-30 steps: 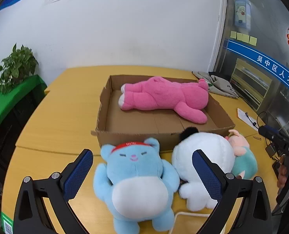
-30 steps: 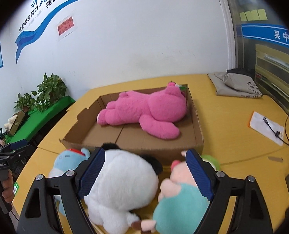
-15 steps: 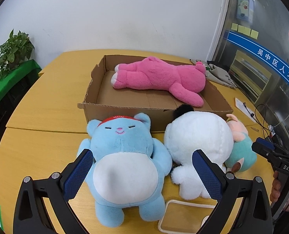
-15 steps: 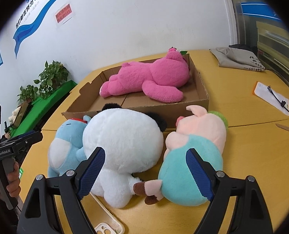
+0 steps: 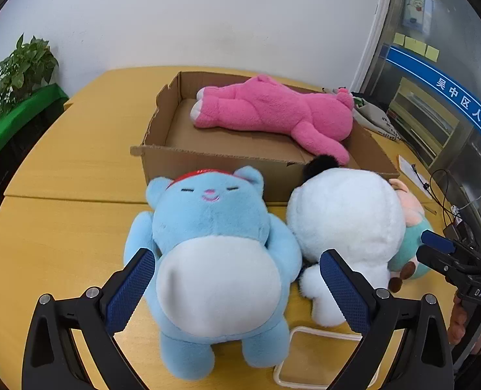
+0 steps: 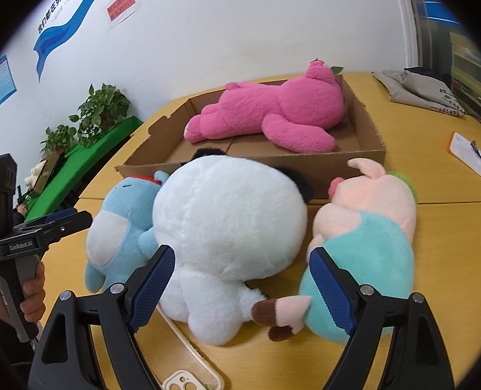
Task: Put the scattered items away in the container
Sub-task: 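Withdraw both grippers and move them toward the light-blue bear and white plush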
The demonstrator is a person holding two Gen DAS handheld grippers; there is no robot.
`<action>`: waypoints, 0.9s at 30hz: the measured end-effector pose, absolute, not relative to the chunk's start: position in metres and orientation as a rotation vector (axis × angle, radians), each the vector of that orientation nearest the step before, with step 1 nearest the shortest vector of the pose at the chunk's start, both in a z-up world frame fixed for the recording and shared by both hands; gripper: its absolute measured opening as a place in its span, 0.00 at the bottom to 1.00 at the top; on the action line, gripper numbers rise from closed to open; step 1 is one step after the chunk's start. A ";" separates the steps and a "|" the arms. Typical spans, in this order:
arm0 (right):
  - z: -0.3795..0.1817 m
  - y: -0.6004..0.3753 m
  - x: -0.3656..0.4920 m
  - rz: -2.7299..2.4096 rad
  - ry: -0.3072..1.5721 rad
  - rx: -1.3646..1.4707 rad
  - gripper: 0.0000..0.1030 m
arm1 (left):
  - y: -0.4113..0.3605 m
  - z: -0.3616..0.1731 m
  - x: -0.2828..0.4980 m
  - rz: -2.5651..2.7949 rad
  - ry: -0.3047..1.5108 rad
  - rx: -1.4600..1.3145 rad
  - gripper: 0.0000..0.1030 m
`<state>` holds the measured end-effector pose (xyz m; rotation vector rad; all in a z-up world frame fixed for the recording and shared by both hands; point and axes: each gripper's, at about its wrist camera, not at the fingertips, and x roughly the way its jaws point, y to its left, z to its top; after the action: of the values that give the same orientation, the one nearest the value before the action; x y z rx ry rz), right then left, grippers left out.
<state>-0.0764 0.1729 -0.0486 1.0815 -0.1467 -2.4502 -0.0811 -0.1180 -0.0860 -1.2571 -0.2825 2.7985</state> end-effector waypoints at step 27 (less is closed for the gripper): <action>-0.061 0.146 -0.081 -2.411 -0.116 1.125 0.83 | -0.100 -0.091 -0.085 2.749 -0.233 -1.281 1.00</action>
<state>-0.0808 0.1460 -0.0606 1.1254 -0.1160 -2.4113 -0.0852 -0.1003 -0.0910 -1.2815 -0.2334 2.7495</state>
